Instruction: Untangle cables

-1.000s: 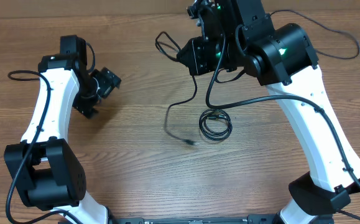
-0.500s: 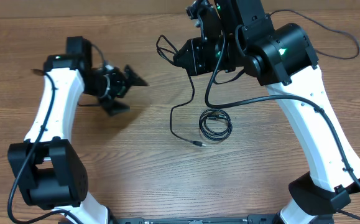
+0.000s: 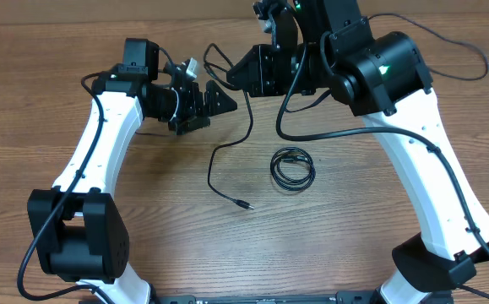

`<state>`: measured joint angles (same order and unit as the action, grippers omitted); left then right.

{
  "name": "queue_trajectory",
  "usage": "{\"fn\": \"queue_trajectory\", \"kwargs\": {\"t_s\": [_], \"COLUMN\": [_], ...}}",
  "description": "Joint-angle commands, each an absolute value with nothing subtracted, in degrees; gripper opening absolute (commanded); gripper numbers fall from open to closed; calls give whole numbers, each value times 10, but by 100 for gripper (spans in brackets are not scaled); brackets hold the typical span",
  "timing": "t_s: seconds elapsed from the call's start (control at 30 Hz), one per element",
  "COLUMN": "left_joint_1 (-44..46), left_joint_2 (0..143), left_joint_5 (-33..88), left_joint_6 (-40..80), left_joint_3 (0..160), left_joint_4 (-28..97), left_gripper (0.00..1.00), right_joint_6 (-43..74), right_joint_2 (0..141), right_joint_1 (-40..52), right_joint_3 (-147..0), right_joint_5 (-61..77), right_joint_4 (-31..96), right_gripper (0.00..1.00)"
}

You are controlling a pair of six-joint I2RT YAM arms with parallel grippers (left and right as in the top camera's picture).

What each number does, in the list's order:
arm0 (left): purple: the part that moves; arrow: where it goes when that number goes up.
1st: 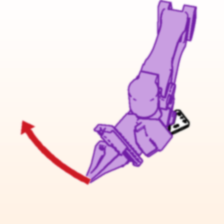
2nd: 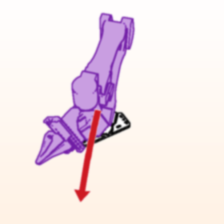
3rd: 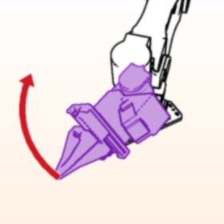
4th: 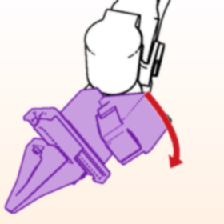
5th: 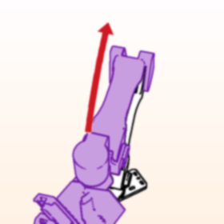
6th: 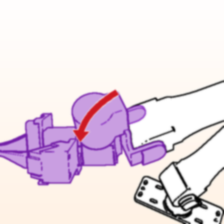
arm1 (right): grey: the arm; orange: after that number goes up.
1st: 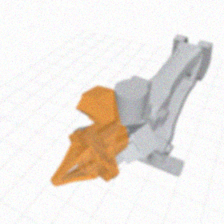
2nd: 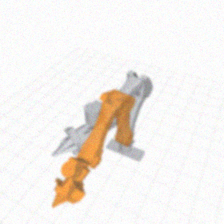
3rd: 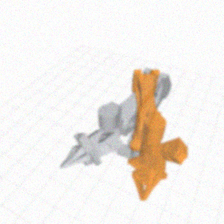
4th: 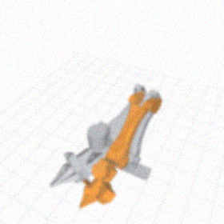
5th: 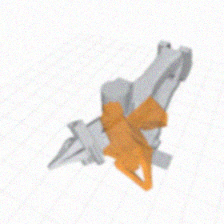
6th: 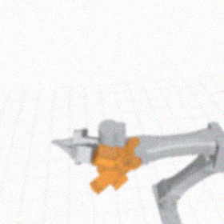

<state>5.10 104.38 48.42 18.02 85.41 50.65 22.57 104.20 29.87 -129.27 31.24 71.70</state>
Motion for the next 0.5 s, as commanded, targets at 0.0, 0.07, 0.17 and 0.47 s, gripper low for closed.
{"fn": "queue_trajectory", "kwargs": {"t_s": [0.0,0.07,0.17,0.47], "left_joint_1": [44,44,41,16], "left_joint_2": [1038,1038,1038,1038], "left_joint_5": [487,511,569,611], "left_joint_6": [189,184,171,197], "left_joint_3": [856,856,856,856], "left_joint_4": [486,470,425,371], "left_gripper": [100,100,100,94], "right_joint_6": [259,260,273,286], "right_joint_2": [1042,1042,1042,1042], "right_joint_1": [277,263,237,176], "right_joint_3": [-1296,-1296,-1296,-1296], "right_joint_5": [381,392,422,528], "right_joint_4": [711,709,712,719], "right_gripper": [4,4,4,4]}}
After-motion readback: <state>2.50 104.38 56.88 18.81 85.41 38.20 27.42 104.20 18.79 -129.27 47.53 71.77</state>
